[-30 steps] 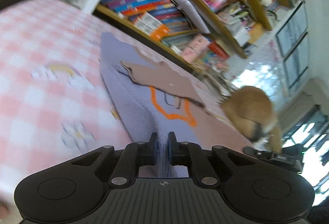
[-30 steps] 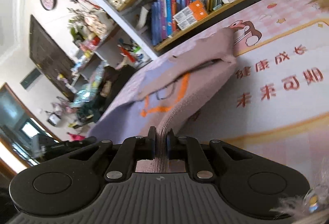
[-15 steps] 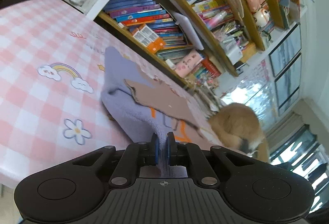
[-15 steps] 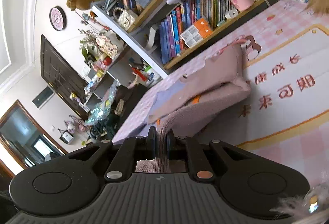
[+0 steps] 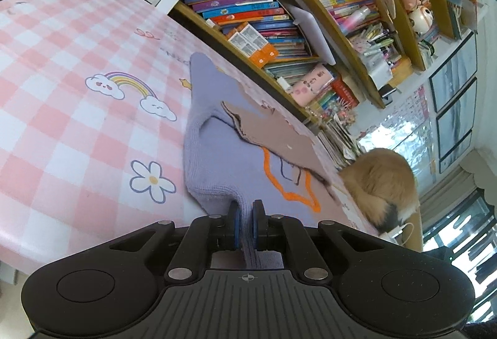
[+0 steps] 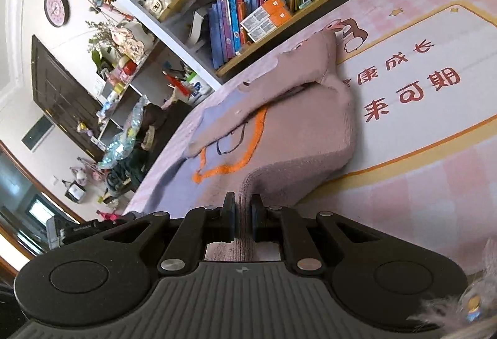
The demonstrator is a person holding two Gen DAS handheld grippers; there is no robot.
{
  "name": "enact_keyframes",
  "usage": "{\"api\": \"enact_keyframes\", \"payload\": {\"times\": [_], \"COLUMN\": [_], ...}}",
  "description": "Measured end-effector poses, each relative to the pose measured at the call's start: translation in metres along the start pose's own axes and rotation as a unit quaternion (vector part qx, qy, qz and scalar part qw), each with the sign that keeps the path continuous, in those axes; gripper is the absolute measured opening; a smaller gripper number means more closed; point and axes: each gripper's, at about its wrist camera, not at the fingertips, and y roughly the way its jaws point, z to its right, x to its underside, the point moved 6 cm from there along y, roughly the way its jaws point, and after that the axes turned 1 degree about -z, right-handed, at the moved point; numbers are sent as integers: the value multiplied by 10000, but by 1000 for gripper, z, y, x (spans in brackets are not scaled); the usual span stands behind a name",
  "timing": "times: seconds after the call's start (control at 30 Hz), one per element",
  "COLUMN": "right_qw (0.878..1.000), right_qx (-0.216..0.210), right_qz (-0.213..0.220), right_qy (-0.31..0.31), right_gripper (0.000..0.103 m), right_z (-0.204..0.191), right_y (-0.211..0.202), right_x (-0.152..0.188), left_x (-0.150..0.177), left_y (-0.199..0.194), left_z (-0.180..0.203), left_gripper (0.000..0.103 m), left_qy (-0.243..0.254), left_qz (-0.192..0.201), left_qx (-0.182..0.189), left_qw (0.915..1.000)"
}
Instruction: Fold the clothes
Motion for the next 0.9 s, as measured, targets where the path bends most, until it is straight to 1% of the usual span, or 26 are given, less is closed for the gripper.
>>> {"api": "enact_keyframes", "payload": {"times": [0.27, 0.4, 0.47, 0.63, 0.77, 0.83, 0.9], "right_qw": [9999, 9997, 9993, 9956, 9930, 9923, 9928], "right_qx": [88, 171, 252, 504, 754, 832, 777], "right_qz": [-117, -157, -206, -357, -340, -269, -235], "right_qy": [49, -37, -195, -710, -844, -878, -881], "right_gripper": [9, 9, 9, 9, 9, 9, 9], "right_z": [5, 4, 1, -9, -10, -11, -11], "right_y": [11, 26, 39, 79, 108, 111, 104], "right_x": [6, 0, -7, -30, -52, -57, -54], "left_x": [3, -1, -8, -35, -57, -60, -55], "left_y": [7, 20, 30, 41, 49, 46, 38], "left_z": [-3, -2, 0, -3, -6, -7, -5], "left_gripper": [6, 6, 6, 6, 6, 6, 6], "left_qy": [13, 120, 249, 307, 321, 314, 322], "left_qz": [-76, -151, -179, 2, 171, 235, 241], "left_qx": [-2, -28, -83, -141, -174, -194, -230], "left_qw": [10000, 9998, 9995, 9994, 9992, 9990, 9989]}}
